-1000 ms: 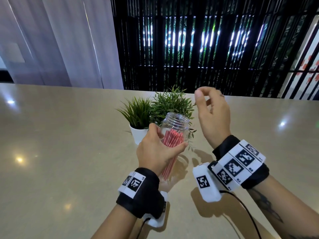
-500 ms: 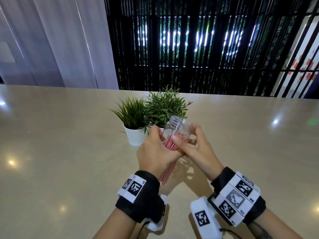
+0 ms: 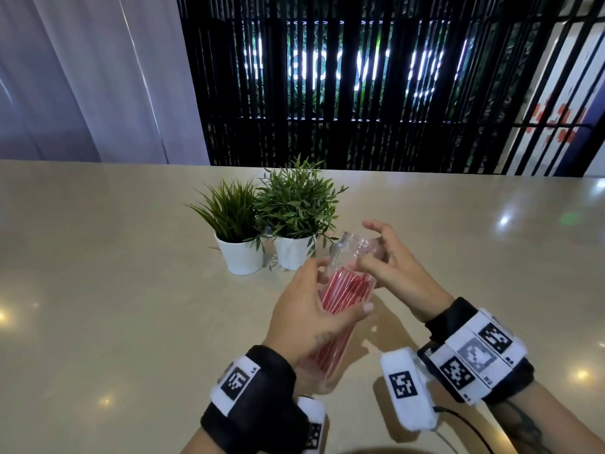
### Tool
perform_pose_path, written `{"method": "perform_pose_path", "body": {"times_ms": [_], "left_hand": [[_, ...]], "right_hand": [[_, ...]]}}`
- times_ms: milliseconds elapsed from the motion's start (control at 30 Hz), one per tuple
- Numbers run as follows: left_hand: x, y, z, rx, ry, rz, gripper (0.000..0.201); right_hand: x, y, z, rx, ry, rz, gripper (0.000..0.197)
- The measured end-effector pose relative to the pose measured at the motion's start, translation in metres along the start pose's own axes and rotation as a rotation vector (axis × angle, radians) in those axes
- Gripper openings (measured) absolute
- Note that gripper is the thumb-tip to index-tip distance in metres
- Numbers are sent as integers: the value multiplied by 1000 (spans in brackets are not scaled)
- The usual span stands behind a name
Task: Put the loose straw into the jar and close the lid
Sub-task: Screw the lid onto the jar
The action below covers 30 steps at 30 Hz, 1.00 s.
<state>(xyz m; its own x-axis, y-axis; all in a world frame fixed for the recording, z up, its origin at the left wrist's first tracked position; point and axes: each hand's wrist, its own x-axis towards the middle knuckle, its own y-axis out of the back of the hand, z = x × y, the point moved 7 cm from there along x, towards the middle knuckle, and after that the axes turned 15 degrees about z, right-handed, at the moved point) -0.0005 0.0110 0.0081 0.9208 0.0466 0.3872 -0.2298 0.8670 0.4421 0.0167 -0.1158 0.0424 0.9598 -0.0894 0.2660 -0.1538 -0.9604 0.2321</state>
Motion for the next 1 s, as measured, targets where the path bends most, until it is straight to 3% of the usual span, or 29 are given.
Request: {"method": "perform_pose_path", "body": {"times_ms": [100, 233, 367, 433, 633, 733, 1000], "left_hand": [[-4, -8, 4, -132, -11, -50, 64], [1, -8, 8, -179, -63, 78, 63], [16, -19, 8, -281, -60, 110, 67], [21, -31, 6, -288, -54, 60, 72], [40, -65, 5, -203, -63, -210, 80], [55, -75, 6, -234, -21, -302, 70], [91, -101, -19, -141, 25, -350, 75]], "right_hand": [[5, 13, 10, 48, -32, 102, 63], [-3, 20, 18, 152, -39, 196, 57], [-20, 18, 40, 128, -101, 163, 35], [-18, 20, 47, 139, -117, 151, 26], [14, 37, 68, 71, -112, 178, 41], [34, 39, 74, 58, -90, 170, 49], [76, 28, 90, 74, -171, 165, 51]]}}
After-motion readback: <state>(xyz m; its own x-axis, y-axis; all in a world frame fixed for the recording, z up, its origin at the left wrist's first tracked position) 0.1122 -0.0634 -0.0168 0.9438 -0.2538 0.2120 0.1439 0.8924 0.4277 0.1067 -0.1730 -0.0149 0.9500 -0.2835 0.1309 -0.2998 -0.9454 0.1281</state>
